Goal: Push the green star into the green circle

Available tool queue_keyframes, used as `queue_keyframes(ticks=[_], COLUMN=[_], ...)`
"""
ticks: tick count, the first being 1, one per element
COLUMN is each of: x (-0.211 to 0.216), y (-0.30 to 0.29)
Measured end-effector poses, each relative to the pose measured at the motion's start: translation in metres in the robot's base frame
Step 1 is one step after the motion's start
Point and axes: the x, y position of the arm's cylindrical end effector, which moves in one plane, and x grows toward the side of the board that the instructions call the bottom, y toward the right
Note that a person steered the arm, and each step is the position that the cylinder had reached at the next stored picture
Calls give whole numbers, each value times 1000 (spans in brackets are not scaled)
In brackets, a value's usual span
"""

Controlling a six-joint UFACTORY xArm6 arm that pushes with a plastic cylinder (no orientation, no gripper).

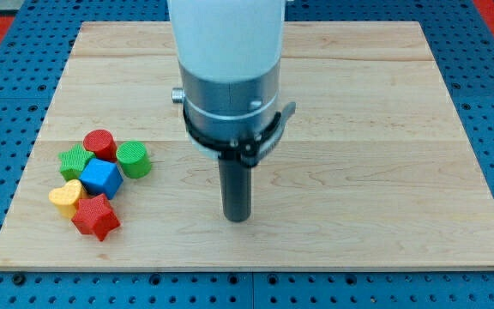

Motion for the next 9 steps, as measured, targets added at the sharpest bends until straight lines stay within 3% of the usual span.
queue_keyframes(ticks=[4, 5, 6, 9], x=[52, 53, 17, -85], y=[-99, -185, -278, -259])
